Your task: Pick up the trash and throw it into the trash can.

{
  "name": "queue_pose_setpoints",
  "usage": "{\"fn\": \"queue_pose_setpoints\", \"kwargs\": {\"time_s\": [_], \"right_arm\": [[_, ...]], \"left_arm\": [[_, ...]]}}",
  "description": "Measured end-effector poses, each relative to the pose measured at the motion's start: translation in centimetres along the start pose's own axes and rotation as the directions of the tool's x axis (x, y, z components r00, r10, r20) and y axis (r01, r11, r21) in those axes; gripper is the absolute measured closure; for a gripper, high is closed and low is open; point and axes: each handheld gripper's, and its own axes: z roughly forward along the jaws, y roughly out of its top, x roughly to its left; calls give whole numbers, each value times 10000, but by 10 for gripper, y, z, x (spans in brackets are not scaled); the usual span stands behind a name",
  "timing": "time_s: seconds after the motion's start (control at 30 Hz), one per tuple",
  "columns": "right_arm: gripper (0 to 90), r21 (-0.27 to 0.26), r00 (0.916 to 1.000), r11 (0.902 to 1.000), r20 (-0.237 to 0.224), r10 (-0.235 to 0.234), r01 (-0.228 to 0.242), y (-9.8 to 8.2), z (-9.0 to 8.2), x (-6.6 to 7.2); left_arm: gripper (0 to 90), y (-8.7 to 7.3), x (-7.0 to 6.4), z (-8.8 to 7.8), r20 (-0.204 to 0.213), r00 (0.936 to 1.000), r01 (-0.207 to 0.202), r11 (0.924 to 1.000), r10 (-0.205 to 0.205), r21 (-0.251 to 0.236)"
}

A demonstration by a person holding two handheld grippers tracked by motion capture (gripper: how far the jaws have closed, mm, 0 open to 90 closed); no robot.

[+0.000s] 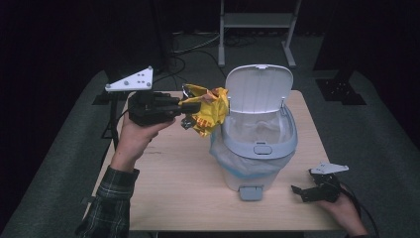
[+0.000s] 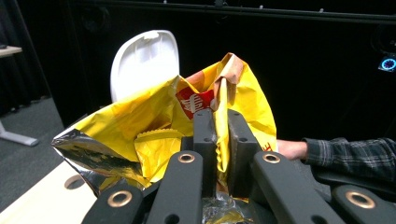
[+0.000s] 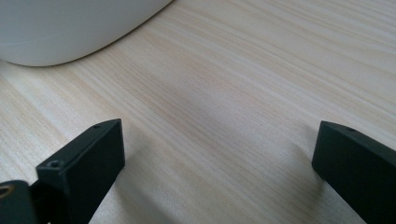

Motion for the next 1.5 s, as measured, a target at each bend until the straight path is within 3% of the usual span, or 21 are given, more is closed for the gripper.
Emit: {"fn": "queue_pose_setpoints", "kwargs": {"time_s": [0.43,0.9,1.5], "right_arm": [[15,-1,10000,10000,-1,-3,3,0,0,0],[15,0,10000,10000,0,-1,1,0,0,0],[15,-1,10000,10000,-2,1,-1,0,0,0]], "left_arm": [[852,2,5,30,499,9987,49,9999,-43,-115],[851,7,8,57,874,9962,-39,10000,35,36],[850,8,10,104,1438,9896,-138,9993,88,342]]}}
